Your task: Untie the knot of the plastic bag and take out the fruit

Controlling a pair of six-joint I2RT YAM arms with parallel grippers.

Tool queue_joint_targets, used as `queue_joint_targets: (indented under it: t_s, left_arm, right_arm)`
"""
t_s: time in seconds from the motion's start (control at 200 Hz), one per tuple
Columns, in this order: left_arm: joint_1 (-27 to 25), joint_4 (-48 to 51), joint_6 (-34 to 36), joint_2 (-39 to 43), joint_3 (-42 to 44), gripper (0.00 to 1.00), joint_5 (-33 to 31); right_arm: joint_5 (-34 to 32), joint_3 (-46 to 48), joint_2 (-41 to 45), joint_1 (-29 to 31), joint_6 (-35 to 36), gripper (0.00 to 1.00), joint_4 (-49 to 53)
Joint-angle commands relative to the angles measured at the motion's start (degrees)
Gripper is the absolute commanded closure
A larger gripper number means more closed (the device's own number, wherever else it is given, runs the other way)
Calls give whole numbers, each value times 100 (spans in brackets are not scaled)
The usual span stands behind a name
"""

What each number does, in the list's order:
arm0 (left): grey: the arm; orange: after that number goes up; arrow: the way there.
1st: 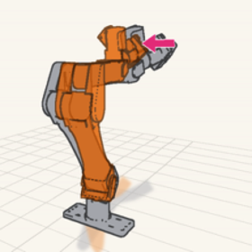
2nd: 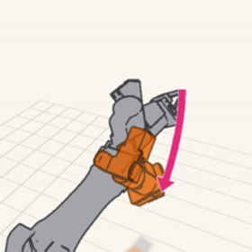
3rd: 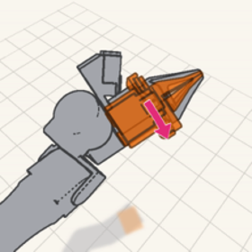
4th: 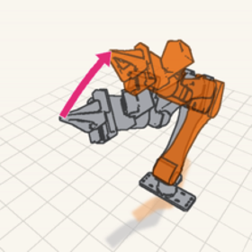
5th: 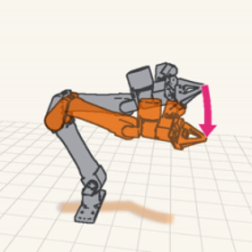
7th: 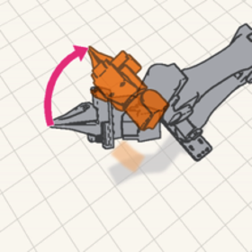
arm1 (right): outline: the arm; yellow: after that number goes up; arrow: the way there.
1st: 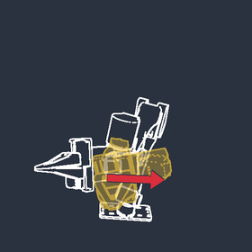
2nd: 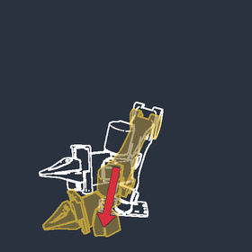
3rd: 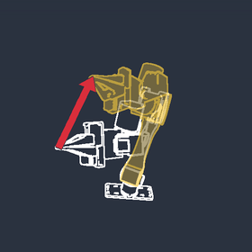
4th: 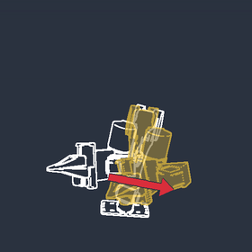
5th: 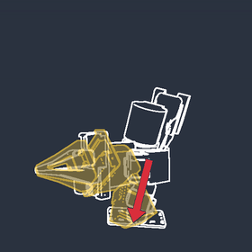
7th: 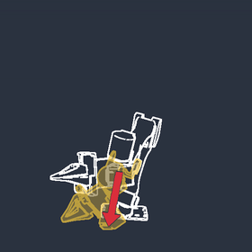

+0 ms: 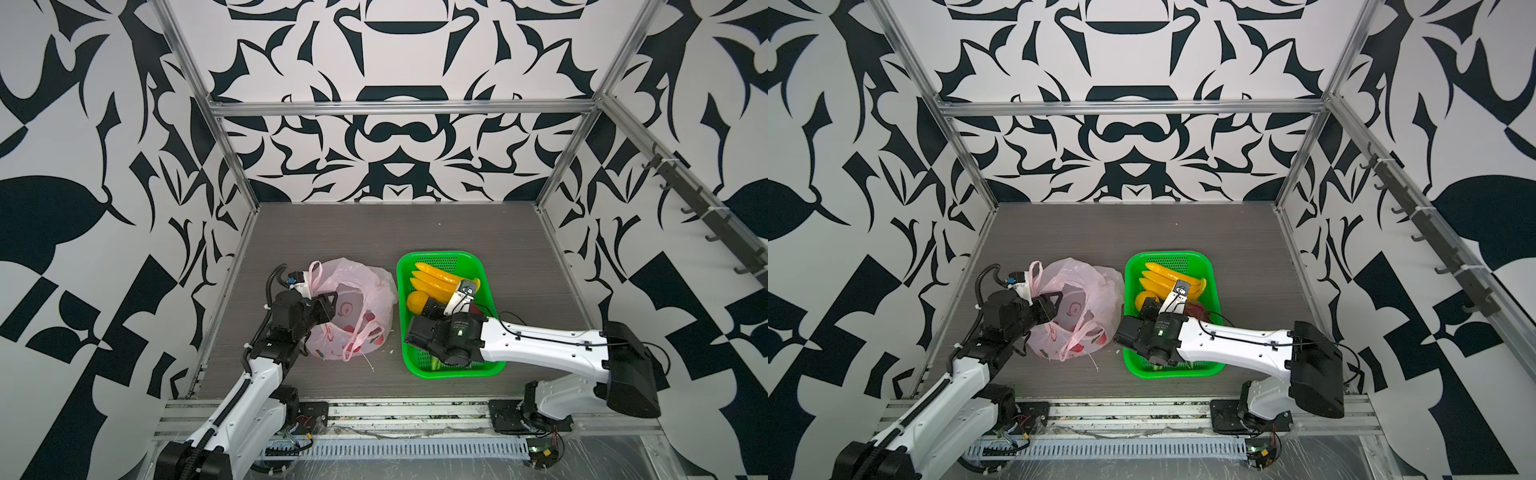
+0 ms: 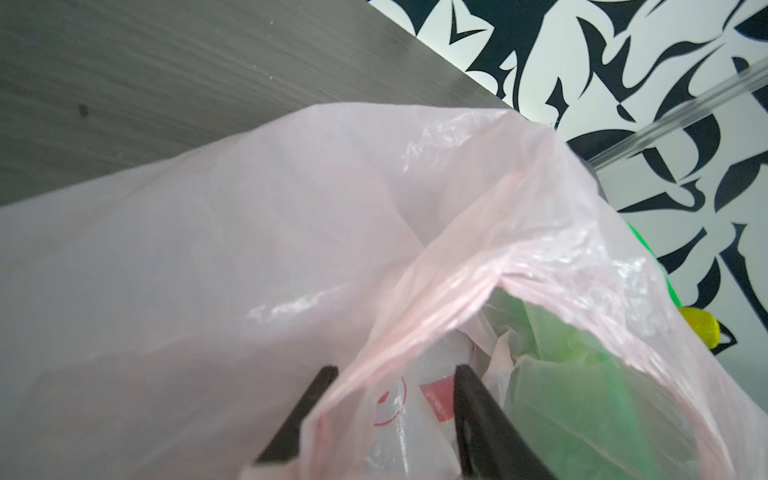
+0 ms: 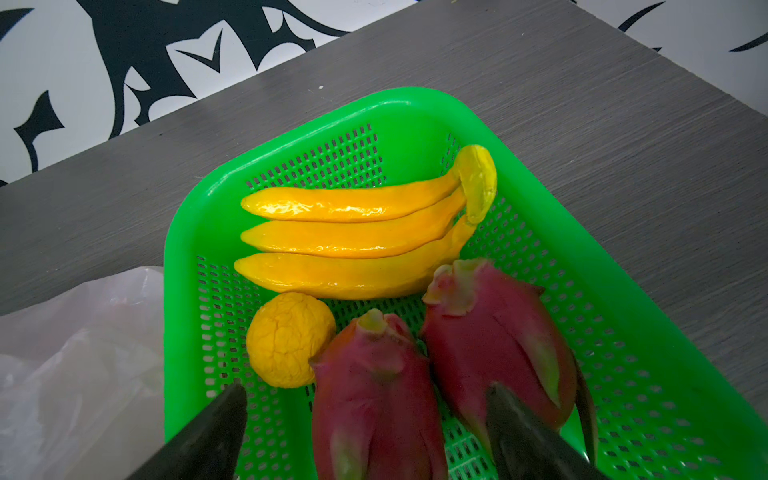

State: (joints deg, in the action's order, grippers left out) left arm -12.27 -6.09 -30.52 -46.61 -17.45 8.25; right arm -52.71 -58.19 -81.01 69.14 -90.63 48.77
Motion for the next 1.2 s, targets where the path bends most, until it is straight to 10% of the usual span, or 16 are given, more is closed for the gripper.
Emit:
queue_joint_targets:
  t_s: [0.0, 0.09, 0.2, 0.8, 1.195]
  left_arm:
    - [5, 220, -24, 77, -343, 42, 97]
    - [7, 434, -6, 246, -456, 36, 74]
    - [5, 817, 98, 497, -637, 0, -42]
    - [6, 2122, 730, 1329, -2214, 1, -455]
    - [7, 2129, 1711, 223, -3720, 1, -617]
  right_arm:
    - [-292, 87, 198, 11, 125, 8, 150]
    - [-345, 99, 282, -17, 210, 9, 145]
    - [-412, 131, 393, -67, 385, 9, 62]
    - [165, 678, 1218, -1031, 2606, 9, -1517]
    - [1258, 829, 2048, -2470, 4956, 8, -2368]
